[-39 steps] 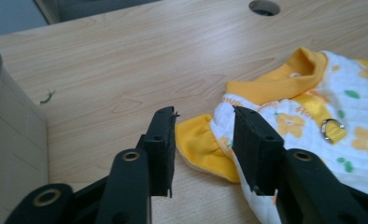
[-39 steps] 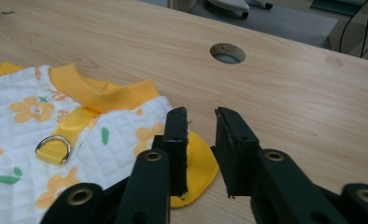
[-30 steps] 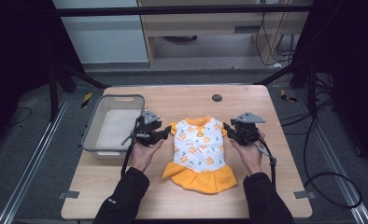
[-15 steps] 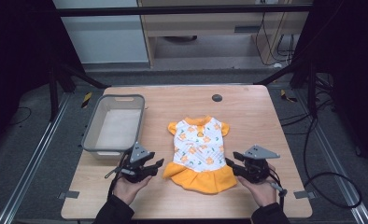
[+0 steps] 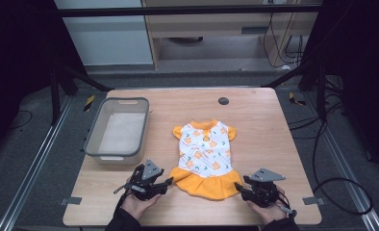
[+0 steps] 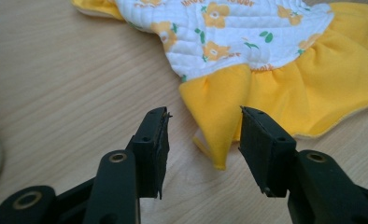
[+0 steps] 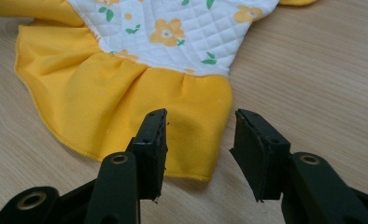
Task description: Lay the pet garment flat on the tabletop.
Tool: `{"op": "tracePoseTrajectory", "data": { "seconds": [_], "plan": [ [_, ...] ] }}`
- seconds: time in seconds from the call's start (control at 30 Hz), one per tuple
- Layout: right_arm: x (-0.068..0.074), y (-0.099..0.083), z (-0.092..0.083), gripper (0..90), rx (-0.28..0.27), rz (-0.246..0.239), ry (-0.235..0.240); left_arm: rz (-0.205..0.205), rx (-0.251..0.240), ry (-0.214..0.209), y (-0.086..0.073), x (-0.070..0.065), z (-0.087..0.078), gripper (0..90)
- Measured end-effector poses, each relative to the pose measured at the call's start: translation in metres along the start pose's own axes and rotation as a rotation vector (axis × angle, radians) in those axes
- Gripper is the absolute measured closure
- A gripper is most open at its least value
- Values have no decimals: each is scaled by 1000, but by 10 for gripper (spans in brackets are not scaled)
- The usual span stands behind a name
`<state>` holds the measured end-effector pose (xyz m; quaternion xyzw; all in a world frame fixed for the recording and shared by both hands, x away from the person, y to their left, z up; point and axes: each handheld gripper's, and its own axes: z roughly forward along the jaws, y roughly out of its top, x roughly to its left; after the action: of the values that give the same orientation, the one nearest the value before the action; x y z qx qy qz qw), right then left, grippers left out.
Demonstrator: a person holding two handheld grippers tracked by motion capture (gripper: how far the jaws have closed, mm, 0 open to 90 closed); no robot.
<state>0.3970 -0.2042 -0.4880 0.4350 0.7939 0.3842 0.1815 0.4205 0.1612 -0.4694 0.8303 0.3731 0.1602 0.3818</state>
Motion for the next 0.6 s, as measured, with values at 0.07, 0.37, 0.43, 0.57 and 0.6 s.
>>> {"op": "tracePoseTrajectory", "data": {
  "seconds": [0.07,0.37,0.43,0.57,0.6],
  "plan": [
    [1,0,3,543,10,2,12,13,10,-3,-1,-3,3,521],
    [3,0,11,636,86,-10,12,1,55,-12,-1,-4,15,656],
    [3,0,11,710,102,-9,20,-12,54,-20,1,-2,15,738],
    [1,1,9,822,99,0,42,-30,22,-38,4,0,10,816],
    [-1,2,8,831,99,1,46,-34,14,-38,5,0,9,822]
  ]
}}
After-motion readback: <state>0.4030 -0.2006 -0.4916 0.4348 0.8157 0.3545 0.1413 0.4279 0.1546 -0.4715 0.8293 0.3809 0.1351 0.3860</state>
